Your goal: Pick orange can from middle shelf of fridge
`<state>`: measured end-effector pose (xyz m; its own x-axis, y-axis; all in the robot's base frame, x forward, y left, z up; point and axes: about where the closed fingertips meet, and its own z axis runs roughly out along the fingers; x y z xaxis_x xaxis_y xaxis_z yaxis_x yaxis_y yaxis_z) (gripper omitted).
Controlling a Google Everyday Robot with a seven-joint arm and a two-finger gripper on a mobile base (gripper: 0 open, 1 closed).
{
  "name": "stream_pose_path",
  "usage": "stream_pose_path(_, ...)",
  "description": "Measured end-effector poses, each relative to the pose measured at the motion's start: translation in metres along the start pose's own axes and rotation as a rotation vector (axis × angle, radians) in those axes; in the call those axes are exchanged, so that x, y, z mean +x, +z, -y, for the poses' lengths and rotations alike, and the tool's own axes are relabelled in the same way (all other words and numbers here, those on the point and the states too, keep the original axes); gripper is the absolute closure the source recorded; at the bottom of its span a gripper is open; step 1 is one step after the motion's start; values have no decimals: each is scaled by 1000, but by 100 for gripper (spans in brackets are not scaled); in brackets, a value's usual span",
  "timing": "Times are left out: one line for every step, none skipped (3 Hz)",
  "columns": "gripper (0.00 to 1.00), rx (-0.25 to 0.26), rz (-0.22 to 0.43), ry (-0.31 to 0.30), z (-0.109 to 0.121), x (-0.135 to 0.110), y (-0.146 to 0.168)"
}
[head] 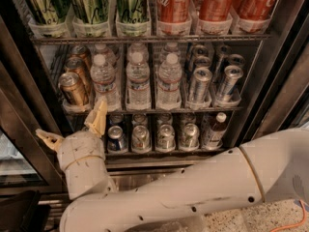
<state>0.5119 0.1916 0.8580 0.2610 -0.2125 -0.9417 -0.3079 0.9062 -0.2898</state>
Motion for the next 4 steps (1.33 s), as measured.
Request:
stream_pose_path(0, 20, 14, -3, -1, 1, 3)
stream_pose_path(0, 63, -11, 19, -7, 11, 14)
stream_pose_path(0, 111, -36, 42, -11, 18, 21)
stream_pose_path(0, 138, -52, 61, -16, 21, 26)
